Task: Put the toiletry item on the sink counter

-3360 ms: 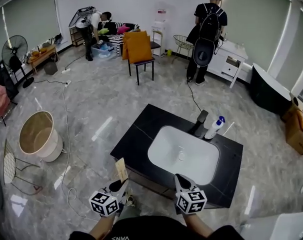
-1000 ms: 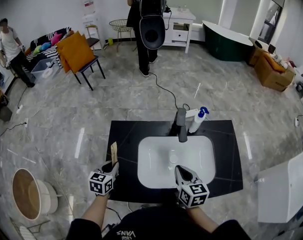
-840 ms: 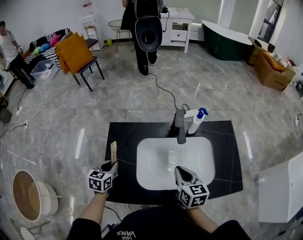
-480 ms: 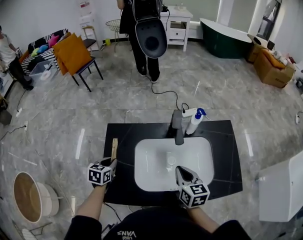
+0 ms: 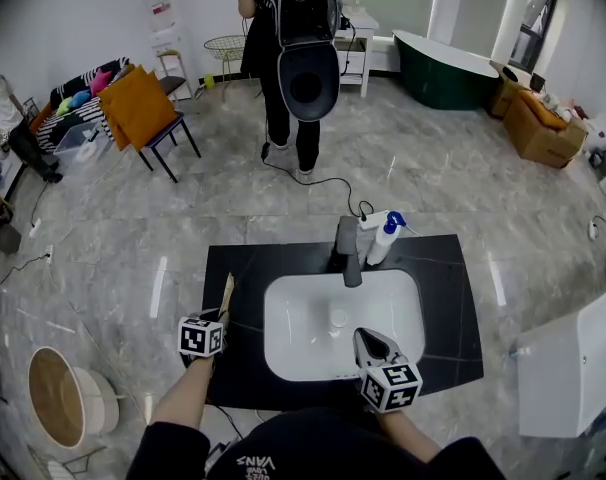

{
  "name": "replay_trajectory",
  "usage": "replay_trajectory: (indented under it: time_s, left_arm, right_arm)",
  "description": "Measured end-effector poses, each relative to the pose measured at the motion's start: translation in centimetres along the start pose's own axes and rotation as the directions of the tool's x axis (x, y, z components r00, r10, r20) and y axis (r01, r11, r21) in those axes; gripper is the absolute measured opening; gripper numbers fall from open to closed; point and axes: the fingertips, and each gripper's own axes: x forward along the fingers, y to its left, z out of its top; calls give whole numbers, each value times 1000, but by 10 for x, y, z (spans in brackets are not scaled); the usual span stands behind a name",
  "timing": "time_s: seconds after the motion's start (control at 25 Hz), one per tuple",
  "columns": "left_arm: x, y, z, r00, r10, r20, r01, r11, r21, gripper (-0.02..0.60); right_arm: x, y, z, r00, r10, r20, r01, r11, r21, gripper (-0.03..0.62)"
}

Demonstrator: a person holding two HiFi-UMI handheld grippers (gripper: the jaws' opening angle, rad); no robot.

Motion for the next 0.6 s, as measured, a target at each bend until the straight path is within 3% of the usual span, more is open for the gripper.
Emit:
replay_trajectory:
  time_s: [0.32, 0.6]
  left_arm:
    - [12, 12, 6, 996, 81, -38, -79, 996, 35, 48]
    - [15, 15, 13, 993, 102, -52, -97, 992, 80, 52]
  right_arm:
    - [1, -4, 0, 1000, -4, -8, 3, 1000, -1, 0]
    - [0, -4, -1, 1000, -12, -9, 12, 1000, -1, 0]
